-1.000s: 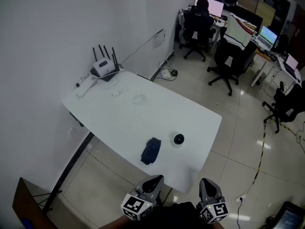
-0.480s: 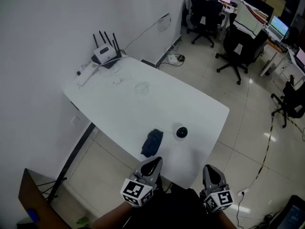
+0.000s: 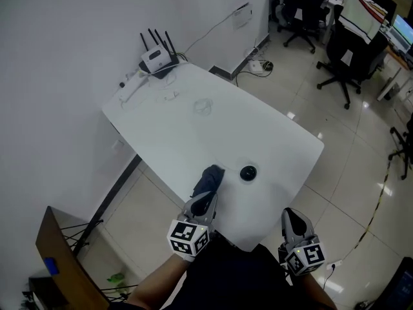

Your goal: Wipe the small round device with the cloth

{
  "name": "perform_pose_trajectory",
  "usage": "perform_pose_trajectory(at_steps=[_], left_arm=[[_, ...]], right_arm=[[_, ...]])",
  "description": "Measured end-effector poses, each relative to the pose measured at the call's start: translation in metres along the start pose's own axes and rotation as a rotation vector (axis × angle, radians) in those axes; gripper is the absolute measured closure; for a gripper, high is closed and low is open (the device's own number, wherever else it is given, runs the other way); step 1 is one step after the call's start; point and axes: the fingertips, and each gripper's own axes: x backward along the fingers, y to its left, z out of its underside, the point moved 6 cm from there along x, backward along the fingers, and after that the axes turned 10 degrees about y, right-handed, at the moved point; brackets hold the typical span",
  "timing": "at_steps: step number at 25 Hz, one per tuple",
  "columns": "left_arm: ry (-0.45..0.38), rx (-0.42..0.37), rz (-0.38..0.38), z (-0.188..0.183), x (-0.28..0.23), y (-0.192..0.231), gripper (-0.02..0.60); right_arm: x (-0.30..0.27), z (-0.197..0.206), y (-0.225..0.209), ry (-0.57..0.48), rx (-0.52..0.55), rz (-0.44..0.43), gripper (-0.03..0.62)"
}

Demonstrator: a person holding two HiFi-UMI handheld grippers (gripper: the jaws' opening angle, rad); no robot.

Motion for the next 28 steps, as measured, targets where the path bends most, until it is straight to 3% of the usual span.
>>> perform_pose_trajectory(at_steps=[4, 12, 22, 28], left_arm=[[0.071, -0.013, -0.072, 0.011, -0.014, 0.023, 0.527], [0.262, -0.068, -0.120, 0.048, -0.054, 0.074, 0.401], [0.510, -0.099, -0.054, 0.094, -0.105, 0.119, 0.207], [0.593, -0.122, -0.043, 0.105, -0.124, 0.120, 0.178]], right_arm=[[-0.009, -0.002, -0.007, 0.028, -0.009, -0.022, 0.585], [-0.022, -0.002, 0.002, 0.053, -0.021, 0.033, 0.584], [-0.035, 0.001, 0.023, 0.103, -0.020, 0.100, 0.584], [-0.040, -0.001, 0.029, 0.098, -0.035, 0.131, 0.584]])
